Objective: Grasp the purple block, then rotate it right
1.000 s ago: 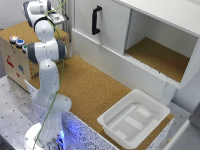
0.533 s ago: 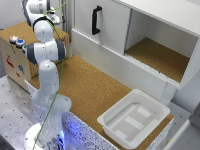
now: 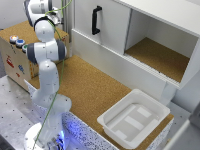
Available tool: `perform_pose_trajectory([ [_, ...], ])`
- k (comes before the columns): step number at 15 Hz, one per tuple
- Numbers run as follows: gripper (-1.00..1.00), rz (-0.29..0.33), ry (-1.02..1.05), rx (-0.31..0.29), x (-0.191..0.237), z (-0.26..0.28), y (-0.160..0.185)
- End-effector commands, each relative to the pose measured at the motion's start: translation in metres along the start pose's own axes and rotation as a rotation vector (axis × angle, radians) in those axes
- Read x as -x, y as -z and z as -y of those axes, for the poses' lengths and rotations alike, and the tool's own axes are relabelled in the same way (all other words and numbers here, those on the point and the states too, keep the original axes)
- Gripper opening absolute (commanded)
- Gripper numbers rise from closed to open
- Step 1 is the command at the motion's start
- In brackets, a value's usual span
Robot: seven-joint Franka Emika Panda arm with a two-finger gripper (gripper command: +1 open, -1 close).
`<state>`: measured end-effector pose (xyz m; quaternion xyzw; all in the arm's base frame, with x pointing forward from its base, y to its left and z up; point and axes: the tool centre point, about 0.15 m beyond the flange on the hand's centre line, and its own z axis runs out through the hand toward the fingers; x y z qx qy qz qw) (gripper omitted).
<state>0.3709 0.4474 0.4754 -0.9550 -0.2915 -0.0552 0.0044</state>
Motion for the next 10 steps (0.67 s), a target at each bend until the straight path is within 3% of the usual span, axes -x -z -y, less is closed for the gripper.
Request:
perform_pose_trajectory([
  [1,-1.0,0.143,-0.195,0.089,-0.032,0.006,-0.009],
  [4,-1.0,0.189,-0.29,0.087,-0.028,0.008,-0.014],
  [7,-1.0,0.213,-0.431,0.138,-0.013,0.002,-0.015],
  [10,-1.0,0.193,-0.537,0.091,-0.005,-0.004,-0.02],
])
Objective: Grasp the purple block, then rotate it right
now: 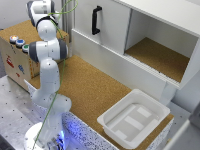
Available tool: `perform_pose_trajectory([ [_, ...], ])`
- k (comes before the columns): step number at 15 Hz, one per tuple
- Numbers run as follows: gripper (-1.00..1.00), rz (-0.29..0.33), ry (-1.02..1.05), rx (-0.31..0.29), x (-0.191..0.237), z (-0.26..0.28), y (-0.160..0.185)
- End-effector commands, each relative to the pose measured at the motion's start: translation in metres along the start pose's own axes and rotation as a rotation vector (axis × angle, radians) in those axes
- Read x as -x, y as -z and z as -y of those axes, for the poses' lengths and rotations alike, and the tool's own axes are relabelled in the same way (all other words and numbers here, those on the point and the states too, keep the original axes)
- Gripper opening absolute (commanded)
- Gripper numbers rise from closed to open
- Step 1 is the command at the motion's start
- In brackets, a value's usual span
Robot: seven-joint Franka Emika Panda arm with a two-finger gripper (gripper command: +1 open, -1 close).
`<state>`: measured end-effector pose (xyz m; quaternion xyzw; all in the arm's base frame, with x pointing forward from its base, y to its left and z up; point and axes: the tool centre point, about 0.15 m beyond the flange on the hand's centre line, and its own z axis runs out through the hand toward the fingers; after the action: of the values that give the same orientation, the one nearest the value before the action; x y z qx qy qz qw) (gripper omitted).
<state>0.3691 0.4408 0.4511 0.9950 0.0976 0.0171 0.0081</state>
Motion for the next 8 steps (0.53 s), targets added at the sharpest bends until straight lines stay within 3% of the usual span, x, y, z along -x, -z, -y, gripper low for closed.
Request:
perform_pose_trajectory([
  [1,-1.0,0.091,-0.161,0.081,-0.011,0.005,0.003],
  [3,-1.0,0.075,-0.184,0.079,-0.009,0.013,0.0],
  [6,-1.0,0.036,-0.29,-0.009,-0.013,0.021,-0.012],
  [8,-1.0,0.06,-0.27,-0.02,-0.019,0.025,-0.021],
])
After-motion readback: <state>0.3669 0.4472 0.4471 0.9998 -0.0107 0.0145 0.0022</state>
